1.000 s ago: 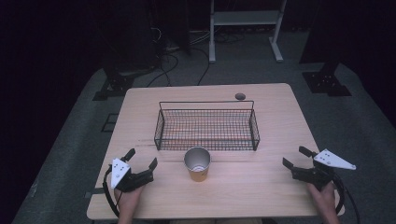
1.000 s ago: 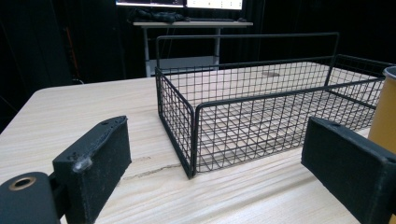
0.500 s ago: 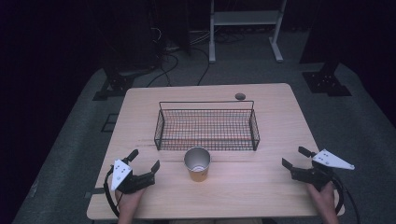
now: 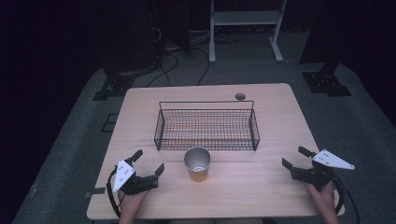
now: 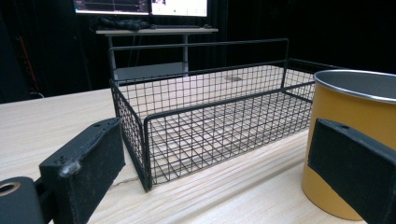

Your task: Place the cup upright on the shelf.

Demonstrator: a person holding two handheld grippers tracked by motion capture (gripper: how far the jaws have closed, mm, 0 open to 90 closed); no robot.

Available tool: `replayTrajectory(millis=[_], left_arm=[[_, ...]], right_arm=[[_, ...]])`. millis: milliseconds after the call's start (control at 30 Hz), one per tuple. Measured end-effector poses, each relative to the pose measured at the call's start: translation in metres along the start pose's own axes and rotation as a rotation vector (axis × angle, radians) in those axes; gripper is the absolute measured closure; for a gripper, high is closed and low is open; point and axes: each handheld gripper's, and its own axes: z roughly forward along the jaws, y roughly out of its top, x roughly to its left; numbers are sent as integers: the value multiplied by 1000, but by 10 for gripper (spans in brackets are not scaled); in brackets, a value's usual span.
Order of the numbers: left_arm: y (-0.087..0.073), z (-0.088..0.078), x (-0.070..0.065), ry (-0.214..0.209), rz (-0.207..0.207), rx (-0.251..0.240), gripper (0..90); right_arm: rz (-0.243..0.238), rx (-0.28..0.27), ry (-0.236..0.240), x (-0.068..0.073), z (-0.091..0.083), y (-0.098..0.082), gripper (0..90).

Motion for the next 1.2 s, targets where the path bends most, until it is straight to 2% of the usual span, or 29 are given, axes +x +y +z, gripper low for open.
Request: replayTrajectory(millis=[800,1200], left_arm=[[2,3,-15,-138,42,2,21],[3,3,-19,-195,47,-6,17]], right_arm=[[2,-1,0,0,0,0,128],[3,-1,1,0,0,0,128]])
